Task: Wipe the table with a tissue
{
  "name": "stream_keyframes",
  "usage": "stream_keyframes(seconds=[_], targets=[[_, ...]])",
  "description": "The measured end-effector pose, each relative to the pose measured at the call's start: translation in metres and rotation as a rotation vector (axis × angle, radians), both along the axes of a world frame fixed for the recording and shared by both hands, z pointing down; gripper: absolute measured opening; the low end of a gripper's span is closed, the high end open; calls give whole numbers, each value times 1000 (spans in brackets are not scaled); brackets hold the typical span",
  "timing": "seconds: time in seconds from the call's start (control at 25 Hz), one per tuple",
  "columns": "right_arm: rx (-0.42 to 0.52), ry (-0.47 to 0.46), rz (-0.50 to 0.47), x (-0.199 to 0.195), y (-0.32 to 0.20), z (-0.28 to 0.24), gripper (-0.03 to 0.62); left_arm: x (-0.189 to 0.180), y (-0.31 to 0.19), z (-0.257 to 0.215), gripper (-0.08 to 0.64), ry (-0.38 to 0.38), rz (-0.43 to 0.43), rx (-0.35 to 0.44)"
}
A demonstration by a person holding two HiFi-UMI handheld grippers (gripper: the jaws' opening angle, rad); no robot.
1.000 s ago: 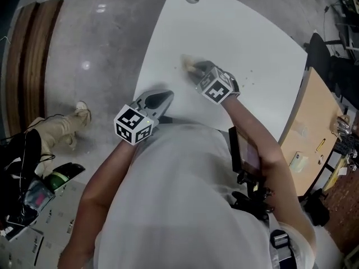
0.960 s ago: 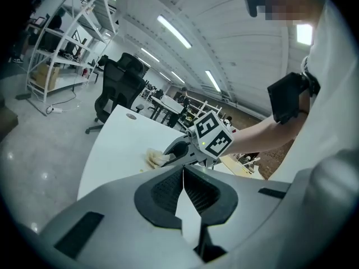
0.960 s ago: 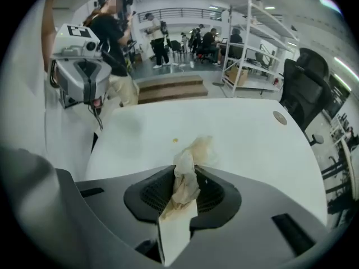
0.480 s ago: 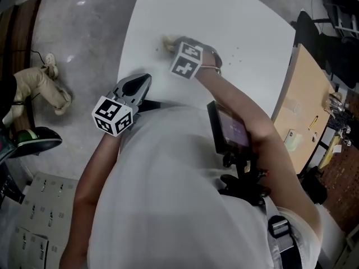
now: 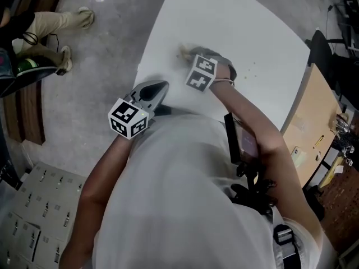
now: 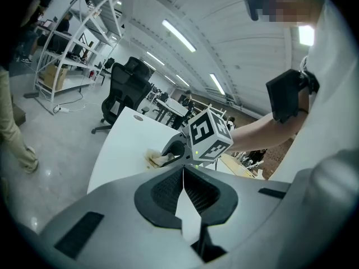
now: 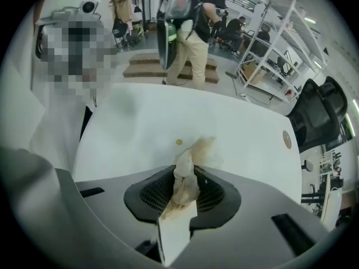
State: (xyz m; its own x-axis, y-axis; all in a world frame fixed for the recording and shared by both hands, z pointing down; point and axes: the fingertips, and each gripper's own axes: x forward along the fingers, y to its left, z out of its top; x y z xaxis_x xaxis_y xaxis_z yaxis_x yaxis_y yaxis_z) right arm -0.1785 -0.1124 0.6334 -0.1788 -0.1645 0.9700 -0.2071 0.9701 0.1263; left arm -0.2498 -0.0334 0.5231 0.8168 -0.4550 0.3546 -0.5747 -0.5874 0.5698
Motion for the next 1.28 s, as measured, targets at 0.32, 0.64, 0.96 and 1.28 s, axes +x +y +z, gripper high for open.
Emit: stream_keyframes(seconds=[0.32,0.64,0.96,1.28], targets=[[-7,-3,-109,-35,16,0,89,-7,5,-4,8,-7,-17,3],[-164,-84,-416,-65,99,-2,89,-21,4,-8,8,-8,-39,6],[-280,-211,-467,-33,155,-16,89,-22,-3,-13,8,-11,-5,25],[-100,-466,130,30,113,-57,89,16,-12,-23,8,-7,138,64]])
